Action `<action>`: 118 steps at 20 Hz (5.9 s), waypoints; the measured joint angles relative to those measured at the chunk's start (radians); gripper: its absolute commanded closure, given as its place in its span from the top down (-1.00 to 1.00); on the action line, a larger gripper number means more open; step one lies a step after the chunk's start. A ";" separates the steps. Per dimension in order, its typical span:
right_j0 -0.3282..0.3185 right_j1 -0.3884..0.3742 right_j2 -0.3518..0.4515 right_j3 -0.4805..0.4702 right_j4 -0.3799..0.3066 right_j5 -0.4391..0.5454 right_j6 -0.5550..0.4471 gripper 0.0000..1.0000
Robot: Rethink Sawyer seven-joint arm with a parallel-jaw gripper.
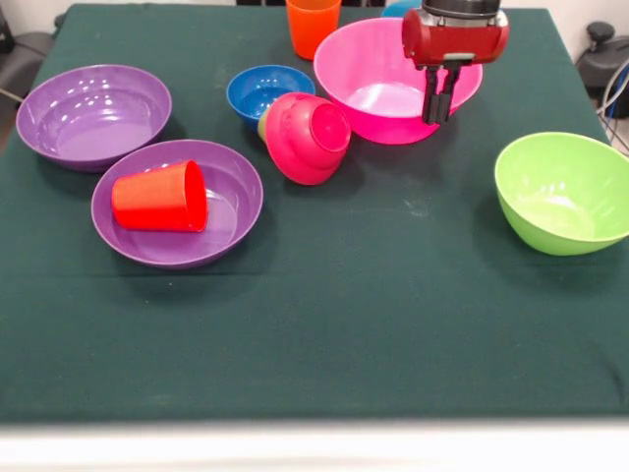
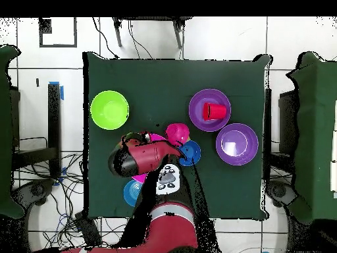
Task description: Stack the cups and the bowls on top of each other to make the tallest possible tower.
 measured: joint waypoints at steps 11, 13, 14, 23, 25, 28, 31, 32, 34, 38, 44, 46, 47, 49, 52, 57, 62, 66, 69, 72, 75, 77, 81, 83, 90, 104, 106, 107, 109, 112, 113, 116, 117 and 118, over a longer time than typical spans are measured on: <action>-0.095 -0.044 0.025 0.020 -0.024 0.000 0.000 -1.00; -0.103 -0.049 0.025 0.020 -0.024 0.000 0.000 -1.00; -0.106 -0.051 0.025 0.020 -0.024 0.000 0.000 -1.00; -0.107 -0.059 0.030 0.021 -0.024 0.000 0.000 -1.00; -0.106 -0.057 0.031 0.020 -0.024 0.009 0.000 -1.00; -0.106 -0.053 0.030 0.020 -0.024 0.053 0.000 -1.00; -0.098 -0.038 0.025 0.020 -0.024 0.189 0.000 -1.00; -0.095 -0.032 0.023 0.020 -0.024 0.229 0.000 -1.00; -0.091 -0.017 0.022 0.020 -0.024 0.298 0.000 -1.00; -0.089 0.011 0.021 0.020 -0.029 0.369 0.000 -1.00; -0.089 0.059 0.021 0.019 -0.037 0.373 0.000 -1.00; -0.089 0.071 0.020 0.019 -0.037 0.373 0.000 -1.00; -0.089 0.077 0.021 0.019 -0.037 0.373 0.000 -1.00; -0.089 0.088 0.021 0.019 -0.037 0.373 0.000 -1.00; -0.089 0.099 0.020 0.019 -0.037 0.373 0.000 -1.00; -0.089 0.108 0.020 0.019 -0.037 0.373 0.000 -1.00; -0.089 0.109 0.020 0.019 -0.041 0.373 0.000 -1.00; -0.089 0.109 0.018 0.019 -0.048 0.363 0.000 -1.00; -0.089 0.109 0.017 0.019 -0.054 0.347 0.000 -1.00; -0.089 0.109 0.014 0.019 -0.063 0.319 0.000 -1.00; -0.089 0.109 0.009 0.019 -0.073 0.291 0.000 -1.00; -0.089 0.109 0.007 0.019 -0.076 0.280 0.000 -1.00; -0.089 0.109 0.004 0.019 -0.077 0.270 0.000 -1.00; -0.089 0.109 0.003 0.019 -0.077 0.268 0.000 -1.00; -0.089 0.126 -0.009 0.019 -0.077 0.224 0.000 -1.00; -0.072 0.141 -0.034 0.020 -0.076 0.180 0.000 1.00; -0.071 0.139 -0.038 0.019 -0.076 0.174 0.000 1.00; -0.070 0.137 -0.040 0.017 -0.076 0.165 0.000 1.00; -0.067 0.138 -0.048 0.015 -0.077 0.135 0.000 1.00; -0.064 0.139 -0.052 0.015 -0.077 0.126 0.000 1.00; -0.060 0.139 -0.056 0.015 -0.076 0.126 0.000 1.00; -0.056 0.140 -0.059 0.015 -0.076 0.125 0.000 1.00; -0.054 0.140 -0.061 0.015 -0.076 0.125 0.000 1.00; -0.052 0.141 -0.063 0.014 -0.076 0.124 0.000 1.00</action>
